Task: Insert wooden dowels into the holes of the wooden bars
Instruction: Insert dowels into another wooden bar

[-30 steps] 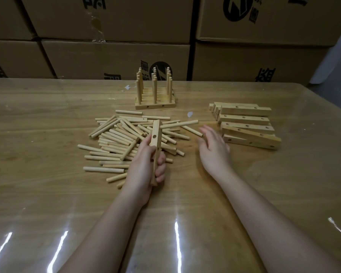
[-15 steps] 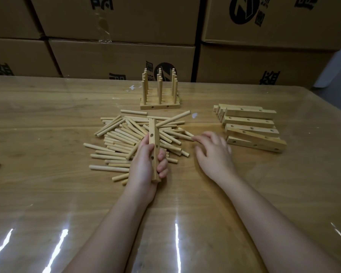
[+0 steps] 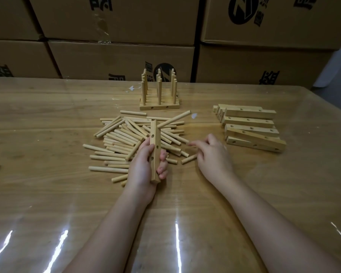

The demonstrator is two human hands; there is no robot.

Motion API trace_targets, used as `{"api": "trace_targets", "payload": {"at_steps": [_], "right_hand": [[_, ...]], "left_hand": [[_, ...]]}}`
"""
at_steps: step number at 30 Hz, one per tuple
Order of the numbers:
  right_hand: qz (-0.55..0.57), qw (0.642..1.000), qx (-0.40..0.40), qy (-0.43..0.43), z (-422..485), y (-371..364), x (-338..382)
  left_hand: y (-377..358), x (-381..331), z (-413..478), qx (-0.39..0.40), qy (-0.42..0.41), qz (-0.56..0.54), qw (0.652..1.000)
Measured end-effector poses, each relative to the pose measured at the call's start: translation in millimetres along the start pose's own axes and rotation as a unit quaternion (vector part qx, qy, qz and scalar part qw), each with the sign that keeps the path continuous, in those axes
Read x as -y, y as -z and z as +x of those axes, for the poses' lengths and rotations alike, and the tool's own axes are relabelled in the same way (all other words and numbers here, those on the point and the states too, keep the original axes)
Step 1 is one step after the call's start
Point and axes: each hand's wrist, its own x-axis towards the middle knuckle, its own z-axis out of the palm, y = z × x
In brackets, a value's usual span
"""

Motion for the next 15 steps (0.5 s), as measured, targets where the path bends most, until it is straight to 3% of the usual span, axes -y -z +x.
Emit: {"api": "trace_targets", "payload": {"at_steps": [11, 15], "right_hand": [[-0.049, 0.998, 0.032, 0.007, 0.2, -0.1, 1.9], [-0.042, 0.994, 0.085, 0.046, -1.7, 0.5, 3.0]], "left_hand": [[1.3, -1.4, 0.9, 0.0, 0.011, 0.001, 1.0], [1.7, -1.4, 0.5, 0.005, 0.008, 0.01, 1.0]]}}
